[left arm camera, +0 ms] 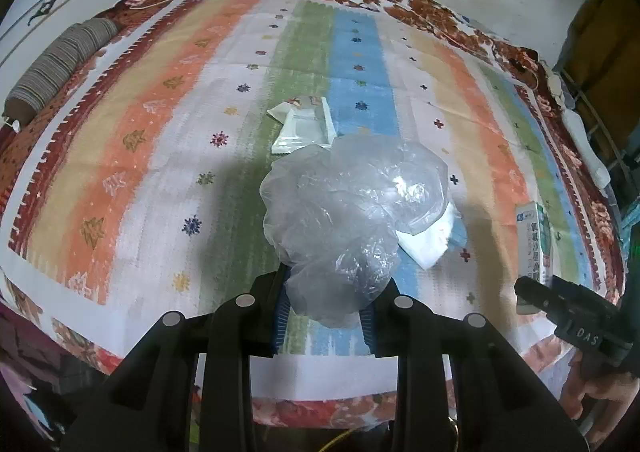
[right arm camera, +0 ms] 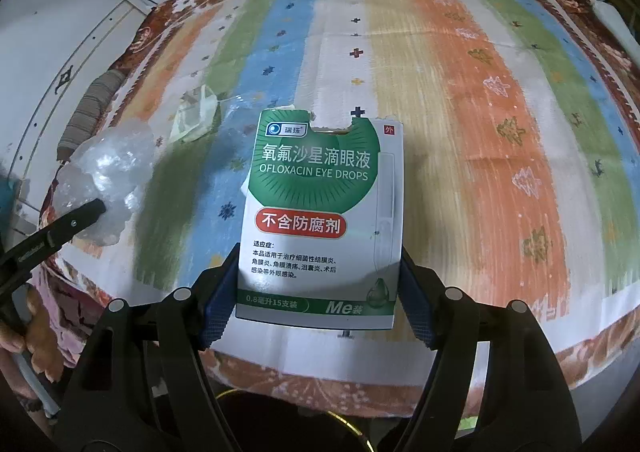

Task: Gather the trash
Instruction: 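Lift the eye drops box and clear bag and carry both to the bin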

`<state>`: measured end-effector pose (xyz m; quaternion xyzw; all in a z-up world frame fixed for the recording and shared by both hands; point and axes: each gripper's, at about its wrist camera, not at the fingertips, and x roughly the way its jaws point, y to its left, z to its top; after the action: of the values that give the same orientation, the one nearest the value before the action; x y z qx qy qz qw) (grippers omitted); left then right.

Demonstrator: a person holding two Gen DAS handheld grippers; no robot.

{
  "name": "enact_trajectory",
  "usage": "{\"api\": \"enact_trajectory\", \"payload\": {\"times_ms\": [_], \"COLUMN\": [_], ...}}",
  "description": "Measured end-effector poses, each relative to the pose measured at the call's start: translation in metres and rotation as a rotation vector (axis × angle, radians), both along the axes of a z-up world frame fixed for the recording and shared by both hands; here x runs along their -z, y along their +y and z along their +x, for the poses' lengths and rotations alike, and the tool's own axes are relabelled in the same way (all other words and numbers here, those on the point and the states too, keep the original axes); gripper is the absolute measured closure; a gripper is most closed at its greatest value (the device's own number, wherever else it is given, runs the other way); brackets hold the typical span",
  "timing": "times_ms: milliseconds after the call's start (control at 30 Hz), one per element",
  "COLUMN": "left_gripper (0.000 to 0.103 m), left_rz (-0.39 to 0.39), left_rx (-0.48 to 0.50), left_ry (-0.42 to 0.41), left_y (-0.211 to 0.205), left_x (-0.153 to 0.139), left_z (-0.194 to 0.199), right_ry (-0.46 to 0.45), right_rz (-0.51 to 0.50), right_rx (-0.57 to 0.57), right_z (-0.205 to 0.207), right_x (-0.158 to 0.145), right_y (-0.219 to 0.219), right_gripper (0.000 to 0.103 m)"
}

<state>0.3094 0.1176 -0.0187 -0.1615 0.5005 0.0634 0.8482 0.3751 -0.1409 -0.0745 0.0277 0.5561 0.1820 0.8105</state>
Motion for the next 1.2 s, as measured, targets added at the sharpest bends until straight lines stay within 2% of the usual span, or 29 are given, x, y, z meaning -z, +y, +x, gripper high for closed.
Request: {"api": "enact_trajectory", "payload": {"times_ms": [267, 833, 1200], "left_gripper": [0.075, 0.075, 0.075], "left_rz": [-0.041, -0.070, -0.108], "left_rx": [-0.006, -0.004, -0.007], "left_ry": [-0.025, -0.065, -0.102], "left_y": [-0.009, -0.036, -0.045], "left_x": [-0.009, -0.016, -0.021], "left_z": [-0.024, -0.070, -0.100], "right_ry": [-0.060, -0.132, -0.179], "right_rz": [-0.042, 0.033, -0.002], "right_rx": [-0.029, -0.046, -0.088], "right_z": [-0.024, -0.089, -0.133], "right_x": [-0.013, -0.041, -0.047], "right_y": [0.002, -0.005, -0.008], "right_gripper": [0.036, 0.036, 0.036]}}
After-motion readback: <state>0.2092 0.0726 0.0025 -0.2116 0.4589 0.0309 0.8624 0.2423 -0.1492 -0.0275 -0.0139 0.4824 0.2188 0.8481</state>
